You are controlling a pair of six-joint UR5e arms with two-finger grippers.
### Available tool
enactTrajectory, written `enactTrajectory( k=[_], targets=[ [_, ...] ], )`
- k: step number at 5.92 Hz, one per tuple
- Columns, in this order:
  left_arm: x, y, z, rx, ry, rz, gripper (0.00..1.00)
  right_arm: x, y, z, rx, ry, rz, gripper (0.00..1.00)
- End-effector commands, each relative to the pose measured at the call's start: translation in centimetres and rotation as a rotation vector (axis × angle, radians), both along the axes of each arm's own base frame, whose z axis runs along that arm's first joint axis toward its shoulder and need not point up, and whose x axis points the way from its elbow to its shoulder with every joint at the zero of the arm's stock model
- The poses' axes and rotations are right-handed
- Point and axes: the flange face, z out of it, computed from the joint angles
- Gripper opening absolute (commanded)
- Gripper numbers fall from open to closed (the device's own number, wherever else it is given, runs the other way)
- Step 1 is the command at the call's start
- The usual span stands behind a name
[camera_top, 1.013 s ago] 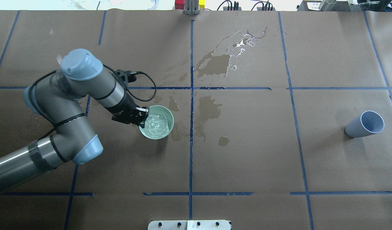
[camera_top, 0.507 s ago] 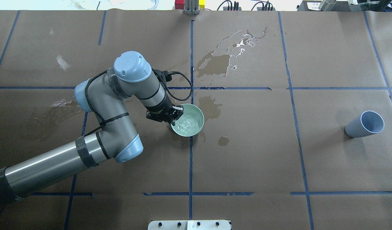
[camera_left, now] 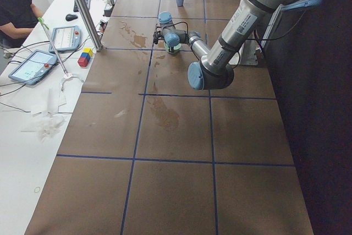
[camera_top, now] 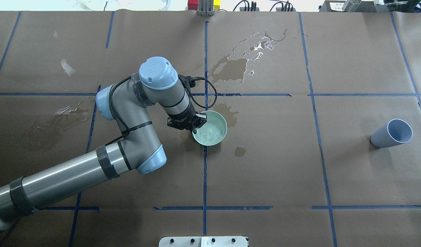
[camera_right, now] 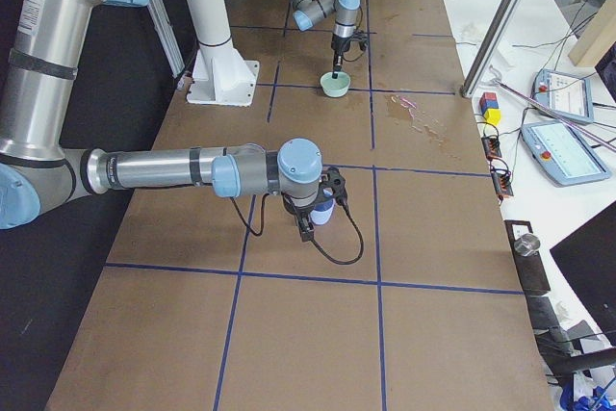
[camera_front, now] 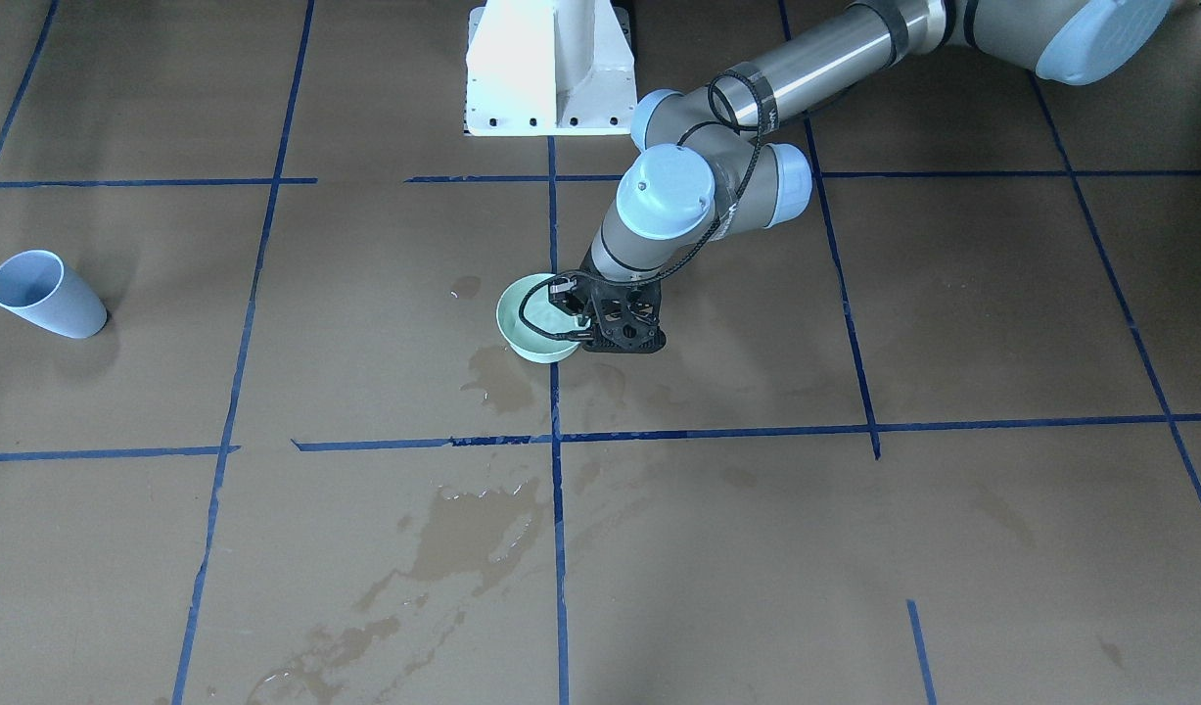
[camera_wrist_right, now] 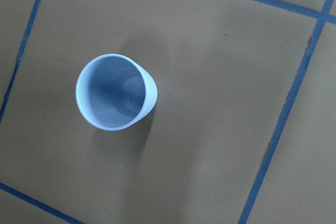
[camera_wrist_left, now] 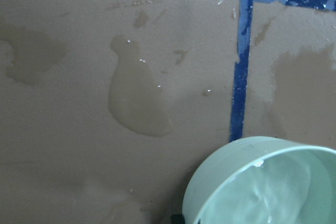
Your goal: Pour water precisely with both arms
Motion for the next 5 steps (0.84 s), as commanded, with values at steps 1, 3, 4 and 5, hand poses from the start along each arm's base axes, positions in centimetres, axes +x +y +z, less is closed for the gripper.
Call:
enactTrajectory(
  k=[1, 3, 4, 5],
  targets=[
    [-0.1, -0.1, 0.6, -0.002, -0.011, -0.004, 0.14, -0.1, -0.1, -0.3, 0.022, -0.004, 0.0, 1.0],
    [-1.2, -0.6, 1.0, -0.004, -0.009, -0.016, 0.41, -0.4, -0.2, -0.9, 0.02, -0.04, 0.013, 1.0],
    [-2.1, -0.8, 0.4, 0.004, 0.006, -0.026, 0.93, -0.4, -0.2, -1.0, 0.02, -0.045, 0.018, 1.0],
    [-3.6, 0.1, -0.1, 0.016, 0.031, -0.032, 1.0, -0.4, -0.2, -1.0, 0.016, -0.047, 0.026, 1.0]
  ],
)
